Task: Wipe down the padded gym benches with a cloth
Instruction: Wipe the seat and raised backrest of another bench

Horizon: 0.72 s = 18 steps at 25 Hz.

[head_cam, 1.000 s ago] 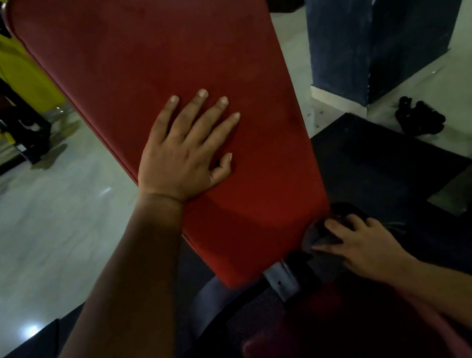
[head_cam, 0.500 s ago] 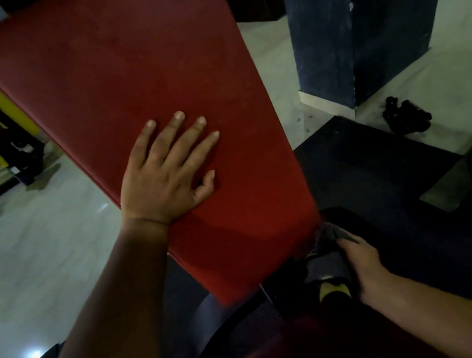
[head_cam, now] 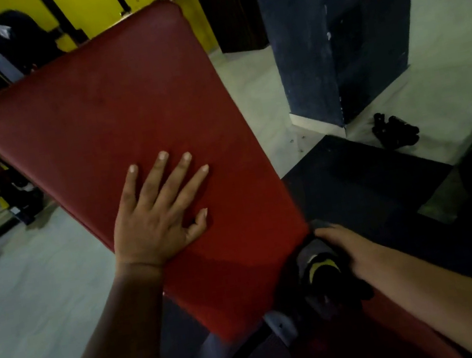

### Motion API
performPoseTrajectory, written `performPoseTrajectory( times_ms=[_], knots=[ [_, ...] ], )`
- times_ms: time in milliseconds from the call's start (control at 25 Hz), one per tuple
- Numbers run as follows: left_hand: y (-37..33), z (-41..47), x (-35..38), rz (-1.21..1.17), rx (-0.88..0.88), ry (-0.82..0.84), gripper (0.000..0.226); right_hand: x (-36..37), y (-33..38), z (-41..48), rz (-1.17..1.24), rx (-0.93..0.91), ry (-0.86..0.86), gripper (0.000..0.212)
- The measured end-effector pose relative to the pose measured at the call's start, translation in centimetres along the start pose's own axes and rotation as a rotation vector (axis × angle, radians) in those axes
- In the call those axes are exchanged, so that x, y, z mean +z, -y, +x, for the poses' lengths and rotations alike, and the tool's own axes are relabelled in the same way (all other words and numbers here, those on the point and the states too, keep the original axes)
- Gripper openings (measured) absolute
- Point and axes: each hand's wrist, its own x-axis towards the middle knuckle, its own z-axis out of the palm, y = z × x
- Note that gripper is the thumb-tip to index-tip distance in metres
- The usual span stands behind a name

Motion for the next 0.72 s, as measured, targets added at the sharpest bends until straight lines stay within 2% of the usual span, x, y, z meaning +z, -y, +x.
performPoseTrajectory(
  times_ms=[80,200,280,320,400,520,600,720],
  knots=[
    [0.1,0.0,0.1,-0.001,-0.001,-0.007,0.062,1.4,2.6,-0.6,-0.084,-0.082,0.009,0.026],
    [0.0,0.3,0.0,-0.016,-0.015,-0.013,0.060,3.2,6.5,-1.0,-0.084,-0.262,0.030,0.061],
    [0.1,0.4,-0.2,-0.038,-0.047,0.003,0.060,3.5,6.8,-0.9,-0.108,-0.351,0.031,0.068],
    [0.1,0.5,-0.2,-0.043,-0.061,0.015,0.060,3.4,6.4,-1.2,-0.126,-0.337,0.021,0.069],
    [0.0,0.8,-0.7,-0.063,-0.100,0.045,0.058,2.5,4.7,-1.3,-0.177,-0.255,-0.001,0.062],
    [-0.5,1.7,-1.8,-0.085,-0.178,0.051,0.054,2.6,4.6,-1.6,-0.148,-0.152,0.041,0.030],
    [0.1,2.8,-2.4,-0.080,-0.185,0.051,0.050,4.3,7.4,-2.1,-0.009,-0.216,0.097,0.018],
    [2.4,4.9,-3.5,-0.053,-0.138,0.038,0.049,6.7,12.9,-3.3,0.050,-0.394,0.182,0.023]
  ],
)
